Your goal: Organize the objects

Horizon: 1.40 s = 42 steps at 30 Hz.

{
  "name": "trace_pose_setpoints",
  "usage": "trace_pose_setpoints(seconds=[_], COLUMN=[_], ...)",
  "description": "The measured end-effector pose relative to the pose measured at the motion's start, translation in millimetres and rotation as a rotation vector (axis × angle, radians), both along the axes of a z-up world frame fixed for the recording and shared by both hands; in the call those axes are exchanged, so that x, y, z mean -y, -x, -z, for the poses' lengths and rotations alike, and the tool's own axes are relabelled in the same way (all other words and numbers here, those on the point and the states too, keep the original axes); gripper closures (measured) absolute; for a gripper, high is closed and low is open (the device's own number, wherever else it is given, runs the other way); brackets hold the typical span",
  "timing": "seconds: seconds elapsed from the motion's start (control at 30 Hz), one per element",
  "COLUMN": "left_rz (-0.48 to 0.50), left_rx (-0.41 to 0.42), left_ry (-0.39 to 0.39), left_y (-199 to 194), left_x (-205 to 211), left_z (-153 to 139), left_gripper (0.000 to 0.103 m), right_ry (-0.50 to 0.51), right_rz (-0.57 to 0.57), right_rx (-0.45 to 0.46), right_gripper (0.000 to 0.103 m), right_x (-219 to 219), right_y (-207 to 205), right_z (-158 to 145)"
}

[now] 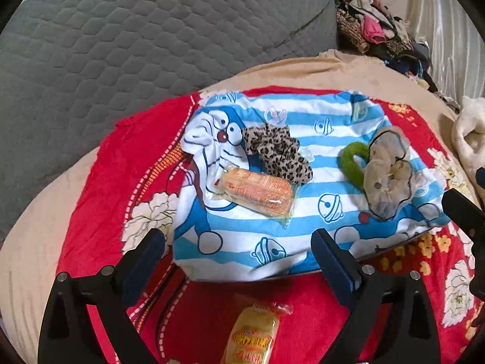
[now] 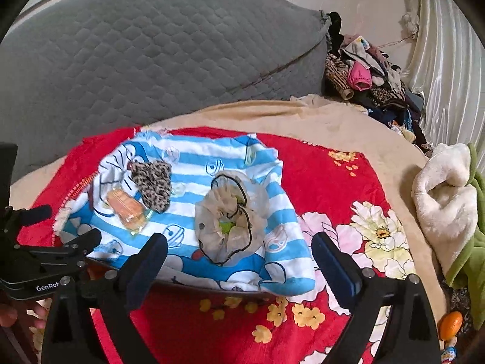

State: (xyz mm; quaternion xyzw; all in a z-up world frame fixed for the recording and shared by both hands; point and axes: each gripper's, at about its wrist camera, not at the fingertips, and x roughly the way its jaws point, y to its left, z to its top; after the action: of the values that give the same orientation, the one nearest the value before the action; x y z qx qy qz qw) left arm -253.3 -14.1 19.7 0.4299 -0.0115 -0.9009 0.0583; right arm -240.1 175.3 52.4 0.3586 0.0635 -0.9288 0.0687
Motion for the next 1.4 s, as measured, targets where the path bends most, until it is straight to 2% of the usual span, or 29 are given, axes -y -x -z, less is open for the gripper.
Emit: trace_pose_setpoints(seconds=[0.37, 0.73, 1.4], left_rz=[0.005, 0.017, 0.044], left_rx=[-0.057, -0.115, -0.194], left_ry=[-0.001, 0.005, 0.004], left_y=[-28, -69, -140], left_x=[2, 4, 7], left_z=[-43, -87, -142], left_gripper=[0.006, 0.006, 0.006], right_ry=[0.012, 0.005, -0.002], right_rz=[0.001, -0.010, -0.037], right_rx=[-0.034, -0.097, -0.192], right_gripper=[0.002, 0.001, 0.001], right_x=[0, 4, 18], right_y=[-30, -70, -154], right_z=[-32, -76, -133])
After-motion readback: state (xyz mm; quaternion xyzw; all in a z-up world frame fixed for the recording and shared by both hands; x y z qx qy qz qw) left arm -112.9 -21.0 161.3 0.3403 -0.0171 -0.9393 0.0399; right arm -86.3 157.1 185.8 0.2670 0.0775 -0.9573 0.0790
